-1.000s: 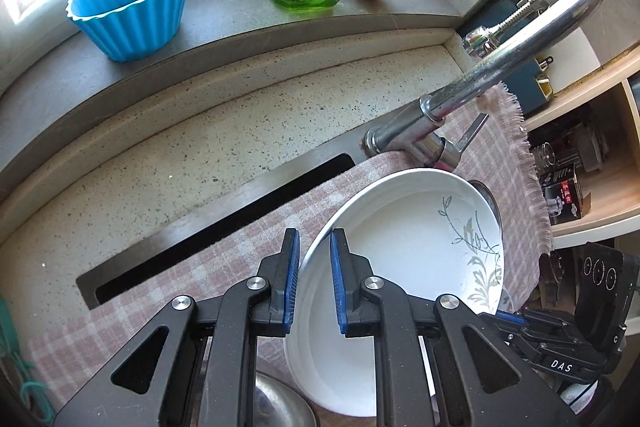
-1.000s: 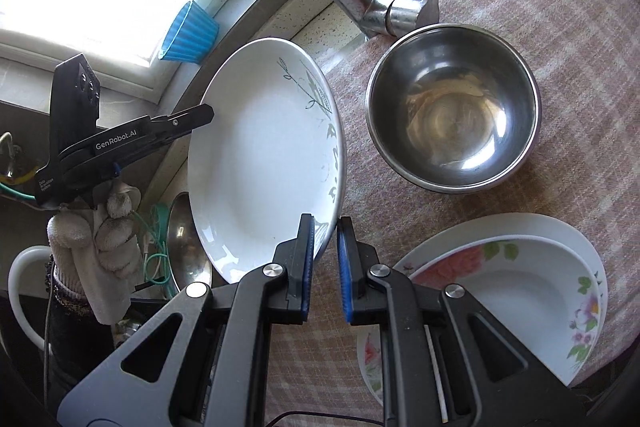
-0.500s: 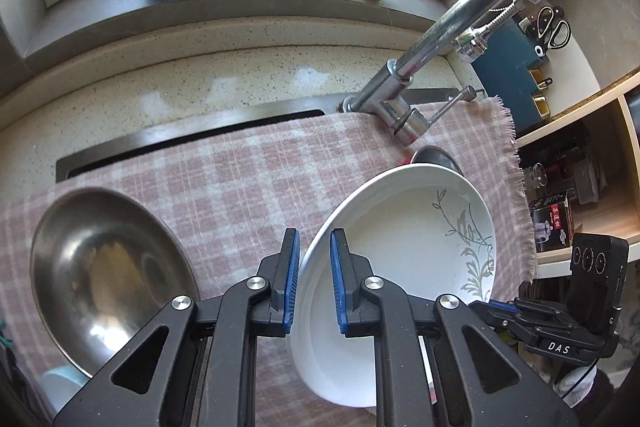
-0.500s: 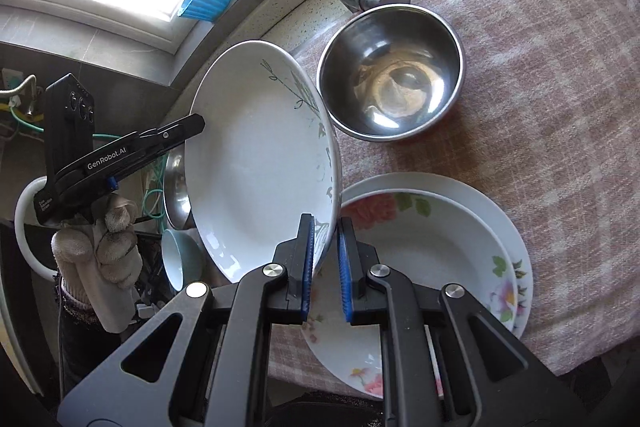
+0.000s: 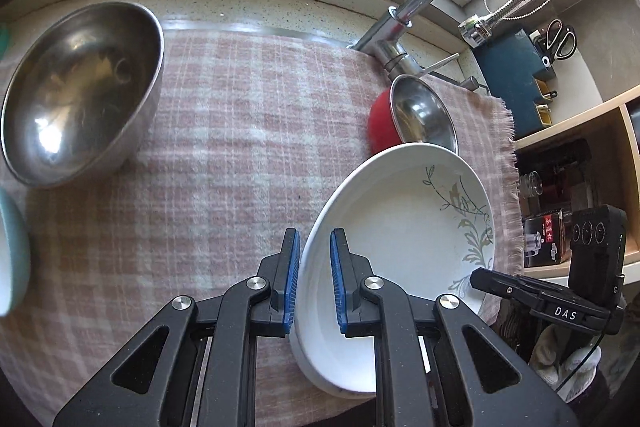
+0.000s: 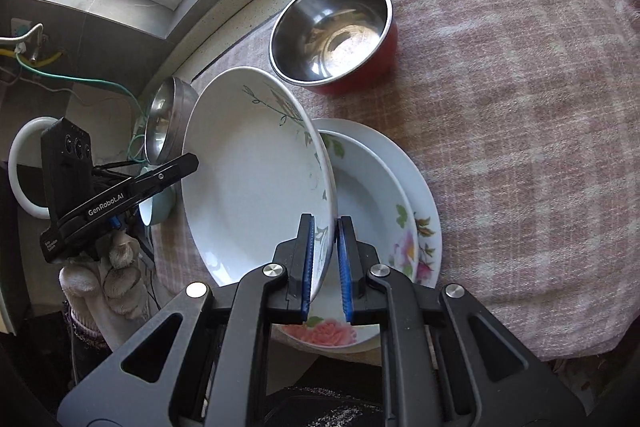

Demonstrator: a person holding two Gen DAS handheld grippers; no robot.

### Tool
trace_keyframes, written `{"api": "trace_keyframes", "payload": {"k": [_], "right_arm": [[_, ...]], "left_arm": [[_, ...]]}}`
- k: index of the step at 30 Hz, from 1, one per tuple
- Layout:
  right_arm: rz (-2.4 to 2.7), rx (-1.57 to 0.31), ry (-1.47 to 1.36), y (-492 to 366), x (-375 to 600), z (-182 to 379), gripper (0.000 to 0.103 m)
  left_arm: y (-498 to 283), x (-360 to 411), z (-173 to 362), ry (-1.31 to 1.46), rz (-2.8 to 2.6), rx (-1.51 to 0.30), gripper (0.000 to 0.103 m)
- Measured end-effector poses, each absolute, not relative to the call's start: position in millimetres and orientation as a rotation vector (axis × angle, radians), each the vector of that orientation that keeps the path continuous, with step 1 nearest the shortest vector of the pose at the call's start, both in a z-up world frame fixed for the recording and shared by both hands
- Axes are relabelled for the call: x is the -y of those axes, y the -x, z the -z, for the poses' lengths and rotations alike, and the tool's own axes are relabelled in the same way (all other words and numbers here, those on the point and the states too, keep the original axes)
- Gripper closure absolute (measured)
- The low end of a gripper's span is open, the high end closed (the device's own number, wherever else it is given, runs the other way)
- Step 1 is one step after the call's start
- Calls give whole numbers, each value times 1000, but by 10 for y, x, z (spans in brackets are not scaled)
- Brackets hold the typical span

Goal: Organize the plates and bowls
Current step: 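Carry the leaf-print plate toward the stacked flowered plates with the left gripper, then lower the leaf-print plate onto the flowered plates and open the left gripper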

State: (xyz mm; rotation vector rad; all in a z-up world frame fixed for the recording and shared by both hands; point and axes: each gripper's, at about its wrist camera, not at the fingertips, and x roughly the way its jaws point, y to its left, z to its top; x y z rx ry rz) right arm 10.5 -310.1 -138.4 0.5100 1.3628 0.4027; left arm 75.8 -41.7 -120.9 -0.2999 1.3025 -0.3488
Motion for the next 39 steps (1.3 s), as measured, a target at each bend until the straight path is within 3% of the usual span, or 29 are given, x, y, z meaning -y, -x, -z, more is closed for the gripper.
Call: {"api": "trace_keyframes", "payload": {"k": [31,39], "right_arm": [[-388,-1356,-261,-40,3031,1512,91],[-401,-1344,-134,-32,2846,1477,84]], "left_arm": [[-229,548,1447,391,295,-1344,90],[-215,521,1463,390,280,-1345,90]]}}
